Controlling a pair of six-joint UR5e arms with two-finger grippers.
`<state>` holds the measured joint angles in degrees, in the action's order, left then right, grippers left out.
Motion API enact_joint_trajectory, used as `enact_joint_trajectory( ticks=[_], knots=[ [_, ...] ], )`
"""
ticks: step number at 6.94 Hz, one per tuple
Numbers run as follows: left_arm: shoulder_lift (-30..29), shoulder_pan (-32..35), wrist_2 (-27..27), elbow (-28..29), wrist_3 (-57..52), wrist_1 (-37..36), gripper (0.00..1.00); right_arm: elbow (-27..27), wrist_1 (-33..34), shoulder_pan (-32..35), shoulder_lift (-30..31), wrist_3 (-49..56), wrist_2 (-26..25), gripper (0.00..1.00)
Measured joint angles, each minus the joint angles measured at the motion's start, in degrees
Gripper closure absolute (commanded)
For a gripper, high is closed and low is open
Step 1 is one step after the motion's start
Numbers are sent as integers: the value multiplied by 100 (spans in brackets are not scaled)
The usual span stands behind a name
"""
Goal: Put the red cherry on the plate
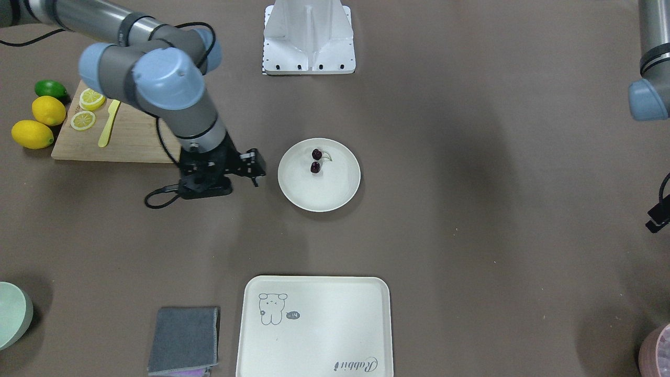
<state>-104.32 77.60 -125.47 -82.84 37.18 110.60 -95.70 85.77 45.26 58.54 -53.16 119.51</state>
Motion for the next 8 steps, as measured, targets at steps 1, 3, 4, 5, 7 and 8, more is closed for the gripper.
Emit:
enact_joint_trajectory(
  ticks=[1,3,4,5,7,8],
  knots=[
    [68,268,-315,-12,-220,-32,2,-160,32,579,577,914,287,0],
    [262,888,-626,-330,-1125,-682,2,-210,49,1786,1567,2595,921,0],
    [439,1190,-661,-808,-1825,-1478,2,-194,52,2421,2062,3383,1272,0],
    [643,1436,-669,-1281,-2455,-2220,2,-142,53,3009,2538,4098,1449,0],
    [1006,1675,-685,-1641,-3002,-2761,2,170,52,3912,3075,4975,1538,0],
    [1143,1693,-691,-1652,-3056,-2756,2,380,43,4185,3195,5202,1545,0]
  ],
)
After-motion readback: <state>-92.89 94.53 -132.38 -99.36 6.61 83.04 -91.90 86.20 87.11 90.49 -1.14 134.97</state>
